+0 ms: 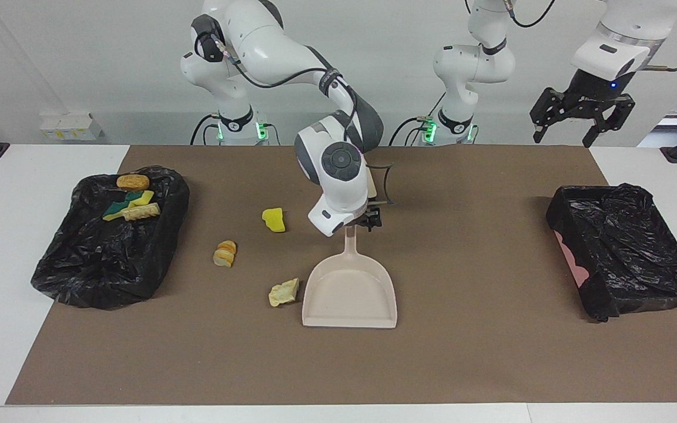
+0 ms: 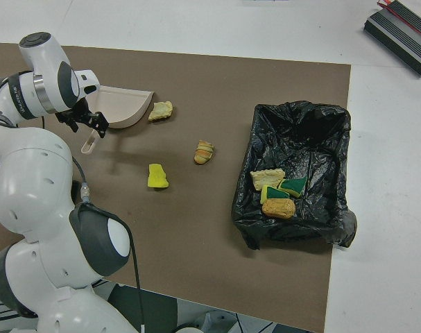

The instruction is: Sweep and dump trash in bin

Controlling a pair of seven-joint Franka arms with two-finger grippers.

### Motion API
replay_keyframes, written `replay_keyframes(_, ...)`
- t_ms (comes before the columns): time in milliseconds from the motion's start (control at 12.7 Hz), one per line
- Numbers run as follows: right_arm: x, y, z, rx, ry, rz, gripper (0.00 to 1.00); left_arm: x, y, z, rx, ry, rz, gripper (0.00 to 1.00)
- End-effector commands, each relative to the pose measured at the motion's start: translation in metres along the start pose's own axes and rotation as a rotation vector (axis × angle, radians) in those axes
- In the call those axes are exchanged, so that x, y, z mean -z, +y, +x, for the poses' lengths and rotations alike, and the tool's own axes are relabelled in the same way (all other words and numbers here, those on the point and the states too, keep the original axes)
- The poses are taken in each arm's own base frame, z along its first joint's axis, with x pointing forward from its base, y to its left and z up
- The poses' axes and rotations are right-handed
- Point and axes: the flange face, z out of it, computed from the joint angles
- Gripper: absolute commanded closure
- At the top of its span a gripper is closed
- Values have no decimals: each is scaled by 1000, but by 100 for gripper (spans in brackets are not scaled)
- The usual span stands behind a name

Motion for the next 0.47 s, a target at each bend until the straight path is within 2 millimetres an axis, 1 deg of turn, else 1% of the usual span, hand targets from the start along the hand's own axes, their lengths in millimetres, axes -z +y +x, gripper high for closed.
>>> replay_keyframes(0, -3, 3, -35, 5, -106, -22, 0, 2, 5, -5, -7, -5, 9, 0)
replay_keyframes(79, -7, -1, -56, 17, -131, -31, 0, 0, 15, -5, -24, 15, 1, 0)
replay_keyframes(158, -12, -4, -75, 28, -162, -26, 0, -10, 23, 0, -39, 26, 0, 0)
replay_keyframes(237, -18, -9, -97, 28, -202, -8, 0, -19, 45, 4, -76, 30, -3, 0)
replay_keyframes(316, -23, -21, -128, 67, -198, -20, 0, -30, 58, 10, -99, 42, -5, 0)
replay_keyframes(395, -27, -28, -153, 96, -173, -20, 0, -39, 67, 17, -106, 62, -6, 0)
